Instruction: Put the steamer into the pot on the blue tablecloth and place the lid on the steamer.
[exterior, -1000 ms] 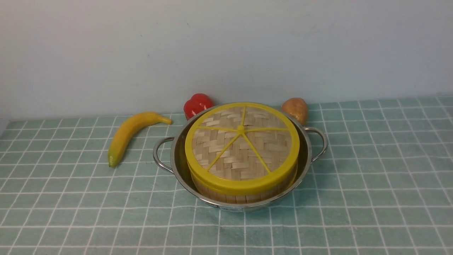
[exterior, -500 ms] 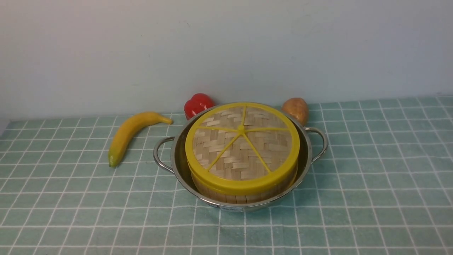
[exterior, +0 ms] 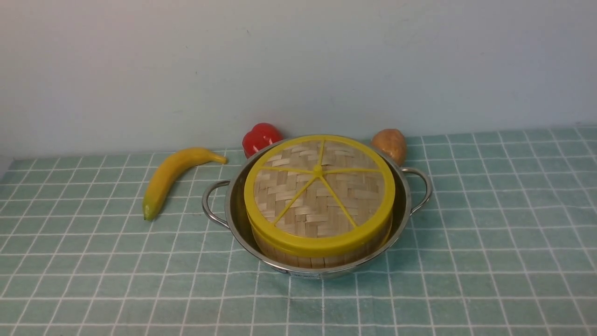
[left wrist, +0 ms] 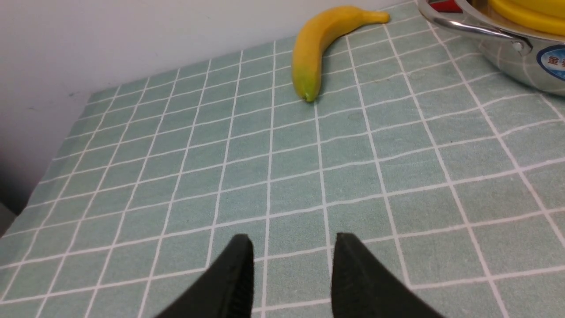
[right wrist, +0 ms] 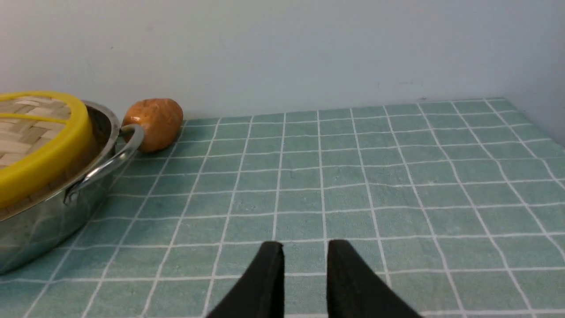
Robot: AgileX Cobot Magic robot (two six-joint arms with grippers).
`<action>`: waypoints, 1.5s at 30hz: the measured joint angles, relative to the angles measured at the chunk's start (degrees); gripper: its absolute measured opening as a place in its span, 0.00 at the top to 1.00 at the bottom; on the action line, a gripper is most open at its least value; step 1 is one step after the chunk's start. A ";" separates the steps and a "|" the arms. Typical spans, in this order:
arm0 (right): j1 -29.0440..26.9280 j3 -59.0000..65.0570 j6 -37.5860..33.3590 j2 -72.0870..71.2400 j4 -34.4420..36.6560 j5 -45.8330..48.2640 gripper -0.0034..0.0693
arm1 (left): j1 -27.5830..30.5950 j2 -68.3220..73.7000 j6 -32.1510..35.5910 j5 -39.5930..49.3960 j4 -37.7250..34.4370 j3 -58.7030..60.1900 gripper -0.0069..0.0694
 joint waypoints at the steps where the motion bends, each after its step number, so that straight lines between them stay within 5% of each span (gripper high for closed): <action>1: 0.00 0.00 -0.14 0.00 0.28 0.00 0.71 | 0.00 0.00 0.00 0.00 0.00 0.00 0.59; 13: 0.00 0.00 -0.13 0.00 0.86 0.00 0.62 | 0.00 0.00 0.00 0.00 0.00 0.00 0.59; 30: 0.00 0.05 -0.24 0.00 0.86 -0.02 0.61 | 0.00 0.00 -9.63 -3.44 -3.90 0.00 0.59; 45: 0.00 0.05 -0.24 0.00 0.86 -0.02 0.61 | 0.00 0.00 -10.07 -3.44 -3.91 0.00 0.59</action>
